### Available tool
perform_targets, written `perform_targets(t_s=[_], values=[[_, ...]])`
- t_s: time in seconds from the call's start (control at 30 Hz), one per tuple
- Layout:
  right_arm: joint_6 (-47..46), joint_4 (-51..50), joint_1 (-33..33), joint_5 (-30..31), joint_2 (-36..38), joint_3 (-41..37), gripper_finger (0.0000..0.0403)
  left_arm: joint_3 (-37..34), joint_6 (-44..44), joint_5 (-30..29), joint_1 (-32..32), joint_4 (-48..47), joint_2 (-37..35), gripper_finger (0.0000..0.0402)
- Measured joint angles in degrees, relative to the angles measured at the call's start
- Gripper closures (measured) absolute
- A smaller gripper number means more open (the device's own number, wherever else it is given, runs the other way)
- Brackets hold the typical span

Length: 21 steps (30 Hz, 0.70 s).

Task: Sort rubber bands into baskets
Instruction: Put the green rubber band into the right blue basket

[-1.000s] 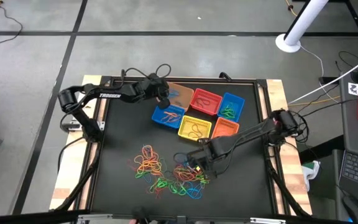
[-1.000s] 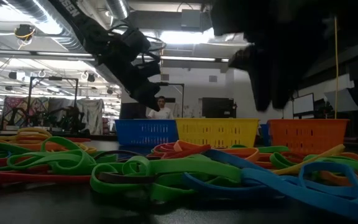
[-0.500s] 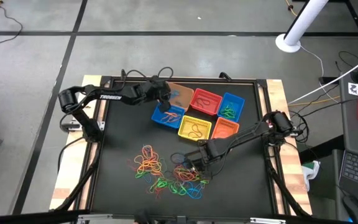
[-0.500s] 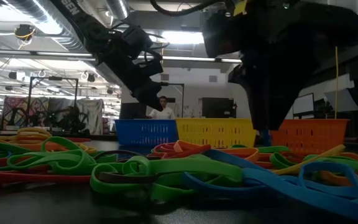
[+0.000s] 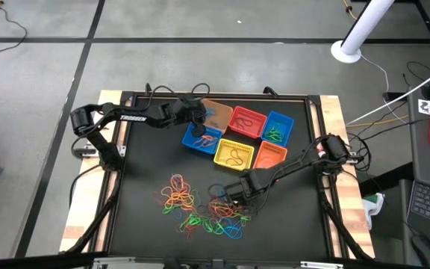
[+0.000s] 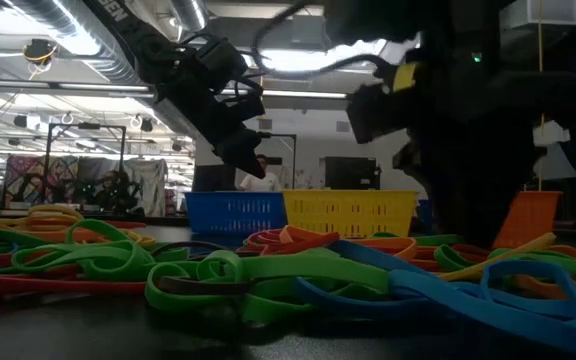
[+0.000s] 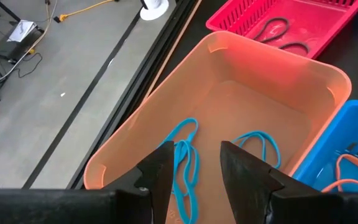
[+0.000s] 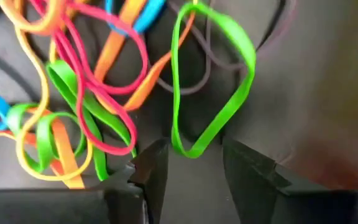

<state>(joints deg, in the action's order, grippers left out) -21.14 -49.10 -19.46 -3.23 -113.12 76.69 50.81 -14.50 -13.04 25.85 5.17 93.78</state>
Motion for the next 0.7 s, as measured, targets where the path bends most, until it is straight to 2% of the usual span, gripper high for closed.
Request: perform_targets(t_s=[0.23, 0.4, 0.6, 0.7], values=[[-0.06, 0.83, 0.00, 1.04, -0.02, -0.73, 0.0265, 0.00, 0.10, 0.00, 0.00, -0.02, 0.00, 0.0273], [-0.06, 1.71, -0.02, 1.13, -0.02, -0.73, 0.0314, 0.00, 0.17, 0.00, 0.00, -0.02, 0.00, 0.0273], [0.24, 1.47, -0.02, 1.15, -0.02, -0.71, 0.0389, 0.00, 0.17, 0.00, 0.00, -0.02, -0.02, 0.0273], [0.69, -0.12, 0.03, 1.58, 0.35, -0.68, 0.0391, -0.02, 0.18, 0.00, 0.00, -0.02, 0.00, 0.0273]])
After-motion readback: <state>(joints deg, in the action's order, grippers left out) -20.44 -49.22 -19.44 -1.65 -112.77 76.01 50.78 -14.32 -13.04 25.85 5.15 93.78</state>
